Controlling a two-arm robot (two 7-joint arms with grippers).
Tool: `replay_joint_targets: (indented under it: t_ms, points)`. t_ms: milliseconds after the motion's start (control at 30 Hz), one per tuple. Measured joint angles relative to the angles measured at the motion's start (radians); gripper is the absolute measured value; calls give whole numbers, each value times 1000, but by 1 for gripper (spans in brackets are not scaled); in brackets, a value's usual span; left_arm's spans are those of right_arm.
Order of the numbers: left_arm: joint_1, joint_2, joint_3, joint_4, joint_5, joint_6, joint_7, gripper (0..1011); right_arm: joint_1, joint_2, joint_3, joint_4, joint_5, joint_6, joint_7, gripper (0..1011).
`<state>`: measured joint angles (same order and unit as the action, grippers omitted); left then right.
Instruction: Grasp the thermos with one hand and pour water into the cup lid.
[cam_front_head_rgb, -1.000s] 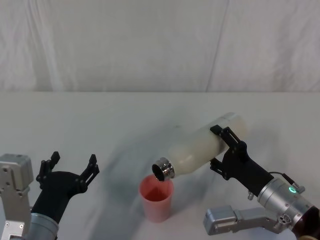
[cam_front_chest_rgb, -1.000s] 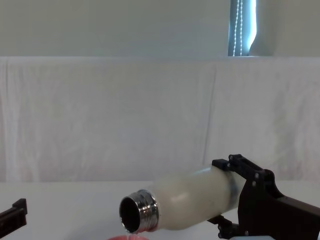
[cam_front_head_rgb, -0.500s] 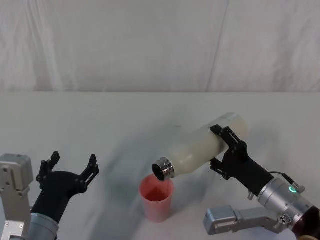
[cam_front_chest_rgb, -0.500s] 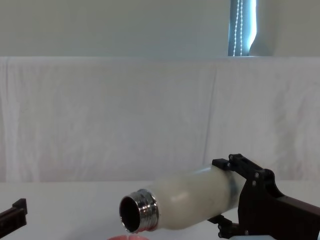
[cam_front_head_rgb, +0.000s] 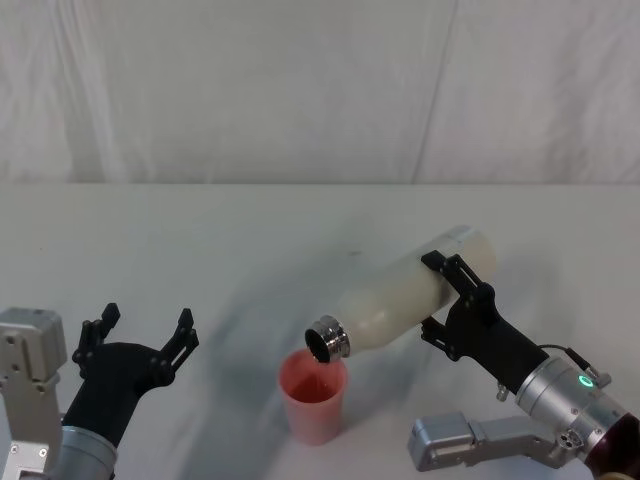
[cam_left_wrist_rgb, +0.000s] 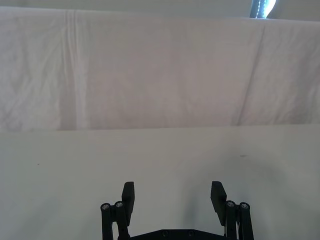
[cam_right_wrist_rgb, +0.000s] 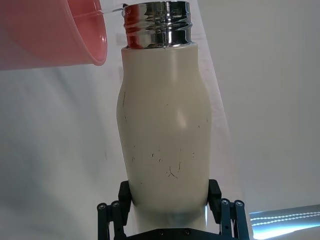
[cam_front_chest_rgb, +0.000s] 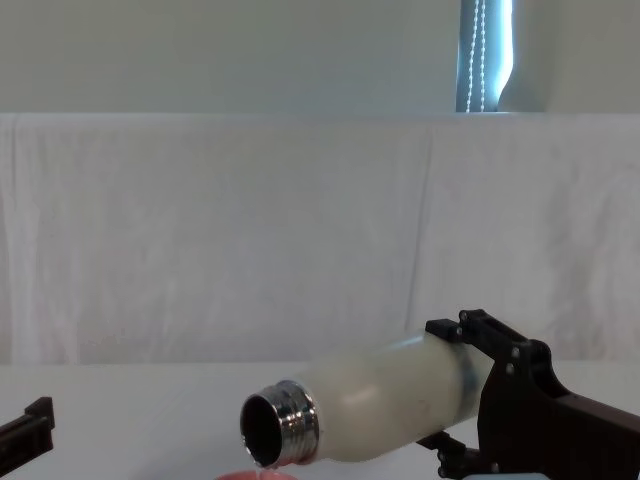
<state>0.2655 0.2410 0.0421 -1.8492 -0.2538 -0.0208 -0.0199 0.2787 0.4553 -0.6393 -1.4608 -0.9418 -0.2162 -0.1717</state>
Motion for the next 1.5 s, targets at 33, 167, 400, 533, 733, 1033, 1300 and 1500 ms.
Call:
replay_joint_targets:
  t_ms: [33,167,400,533,733,1033,1300,1500]
  points:
    - [0,0,0,0,0,0,0,1001,0,0,0,0,0,0,0,950]
    - [0,0,0,0,0,0,0,1001,-1,1,0,-1,0,0,0,950]
    - [0,0,0,0,0,0,0,1001,-1,1,1,-2,0,1,0,950]
    - [0,0,0,0,0,0,0,1001,-1,0,1,-2,0,1,0,950]
    - [0,0,0,0,0,0,0,1001,-1,0,1,-2,0,1,0,950]
    - [0,0,0,0,0,0,0,1001,-1,0,1,-2,0,1,1,950]
    - [0,0,0,0,0,0,0,1001,-1,1,1,-2,0,2,2,950]
    - [0,0,0,0,0,0,0,1001,-1,1,1,-2,0,2,3,950]
